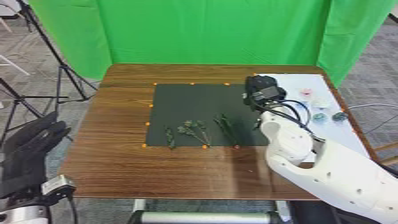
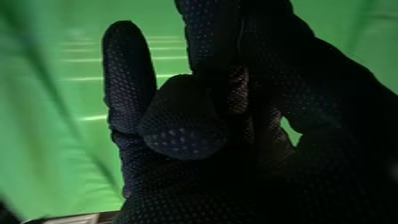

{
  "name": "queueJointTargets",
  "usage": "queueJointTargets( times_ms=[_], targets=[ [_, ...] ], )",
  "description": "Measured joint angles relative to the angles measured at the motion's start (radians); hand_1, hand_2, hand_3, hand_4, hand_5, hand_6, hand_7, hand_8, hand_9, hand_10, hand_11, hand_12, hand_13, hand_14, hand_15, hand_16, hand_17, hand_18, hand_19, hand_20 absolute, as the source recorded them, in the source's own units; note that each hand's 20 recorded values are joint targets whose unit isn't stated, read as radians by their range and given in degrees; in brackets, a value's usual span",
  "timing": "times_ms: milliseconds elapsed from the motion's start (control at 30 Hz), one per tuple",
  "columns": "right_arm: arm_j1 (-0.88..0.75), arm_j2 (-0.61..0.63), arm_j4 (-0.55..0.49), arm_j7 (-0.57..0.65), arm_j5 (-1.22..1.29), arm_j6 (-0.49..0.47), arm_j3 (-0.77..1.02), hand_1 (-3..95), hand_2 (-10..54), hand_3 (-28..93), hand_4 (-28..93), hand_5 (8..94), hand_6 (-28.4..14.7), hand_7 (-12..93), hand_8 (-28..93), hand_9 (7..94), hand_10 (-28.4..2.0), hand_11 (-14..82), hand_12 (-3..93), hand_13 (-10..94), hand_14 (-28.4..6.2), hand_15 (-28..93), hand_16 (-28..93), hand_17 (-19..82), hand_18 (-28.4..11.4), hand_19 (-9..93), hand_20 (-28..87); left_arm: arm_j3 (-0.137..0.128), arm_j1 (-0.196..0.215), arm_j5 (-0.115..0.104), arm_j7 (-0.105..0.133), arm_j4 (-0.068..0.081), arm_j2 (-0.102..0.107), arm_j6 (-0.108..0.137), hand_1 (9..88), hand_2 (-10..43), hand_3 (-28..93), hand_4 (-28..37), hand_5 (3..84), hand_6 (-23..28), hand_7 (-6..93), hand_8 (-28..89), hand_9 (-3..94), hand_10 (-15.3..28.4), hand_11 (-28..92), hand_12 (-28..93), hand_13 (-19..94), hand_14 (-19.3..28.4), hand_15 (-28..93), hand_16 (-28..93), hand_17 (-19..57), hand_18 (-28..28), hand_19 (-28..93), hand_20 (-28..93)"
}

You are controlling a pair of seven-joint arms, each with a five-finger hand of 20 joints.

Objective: Arrange flowers

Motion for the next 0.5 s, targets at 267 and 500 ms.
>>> queueJointTargets(
  times_ms=[267,500],
  targets=[
    [0.112,-0.097,-0.012,-0.062,-0.012,0.004,-0.138,56.8,-9.5,76,-28,81.8,-1.3,24,7,92.7,-5.9,18.6,34.1,88,-2.9,73,21,44,-15.7,93,-18,0.000,0.007,0.015,-0.007,0.008,-0.020,0.004,25.6,4.7,83,-18.2,40.7,10.1,18.0,-11,37.0,20.0,38,8,25,27.1,63,-16,-9.0,21.8,58,2],
    [0.119,-0.191,-0.008,-0.142,-0.071,0.004,-0.172,56.5,-9.5,76,-28,81.8,-1.2,24,7,92.7,-5.9,18.4,34.1,88,-2.8,73,21,44,-15.6,93,-19,0.033,-0.045,0.037,-0.031,0.020,-0.020,0.000,25.6,4.7,83,-18.3,40.7,10.1,18.0,-11,37.0,19.9,38,8,25,27.1,63,-16,-9.0,21.7,58,2]
  ],
)
